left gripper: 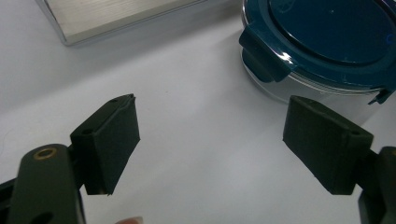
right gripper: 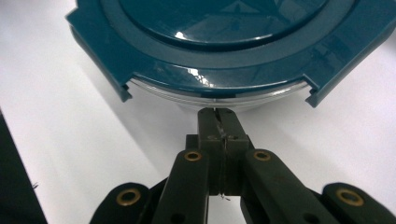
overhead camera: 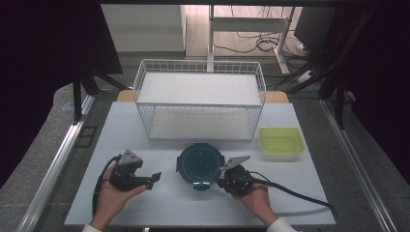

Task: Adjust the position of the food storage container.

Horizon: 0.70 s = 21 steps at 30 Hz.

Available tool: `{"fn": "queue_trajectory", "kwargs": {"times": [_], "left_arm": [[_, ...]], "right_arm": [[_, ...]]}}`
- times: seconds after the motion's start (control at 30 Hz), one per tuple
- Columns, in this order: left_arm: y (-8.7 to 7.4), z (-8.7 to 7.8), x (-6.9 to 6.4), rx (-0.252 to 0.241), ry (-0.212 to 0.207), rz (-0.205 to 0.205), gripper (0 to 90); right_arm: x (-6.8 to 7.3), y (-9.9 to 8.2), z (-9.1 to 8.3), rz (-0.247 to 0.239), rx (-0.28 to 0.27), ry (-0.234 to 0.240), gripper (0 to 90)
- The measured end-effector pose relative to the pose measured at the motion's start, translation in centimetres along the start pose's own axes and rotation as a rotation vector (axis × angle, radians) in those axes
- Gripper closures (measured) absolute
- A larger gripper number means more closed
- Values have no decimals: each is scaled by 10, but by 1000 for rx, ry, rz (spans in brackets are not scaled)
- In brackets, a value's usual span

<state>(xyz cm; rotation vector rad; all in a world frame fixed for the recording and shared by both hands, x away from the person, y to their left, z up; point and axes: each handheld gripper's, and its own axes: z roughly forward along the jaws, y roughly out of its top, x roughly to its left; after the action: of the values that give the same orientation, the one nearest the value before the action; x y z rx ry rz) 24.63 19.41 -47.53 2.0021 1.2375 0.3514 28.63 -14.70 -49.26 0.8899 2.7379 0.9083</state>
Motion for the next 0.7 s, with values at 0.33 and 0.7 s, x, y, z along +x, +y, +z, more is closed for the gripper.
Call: {"fn": "queue_trajectory", "kwargs": {"times": [0.33,0.7], "left_arm": [[-4,-4,5,-26,-6,-23,182],[-9,-8,4,-38,-21,-28,181]], "right_arm": [[-5,-2,-27,8,-80,-22,884],[-31,-20,-64,94,-160,-62,709]]}}
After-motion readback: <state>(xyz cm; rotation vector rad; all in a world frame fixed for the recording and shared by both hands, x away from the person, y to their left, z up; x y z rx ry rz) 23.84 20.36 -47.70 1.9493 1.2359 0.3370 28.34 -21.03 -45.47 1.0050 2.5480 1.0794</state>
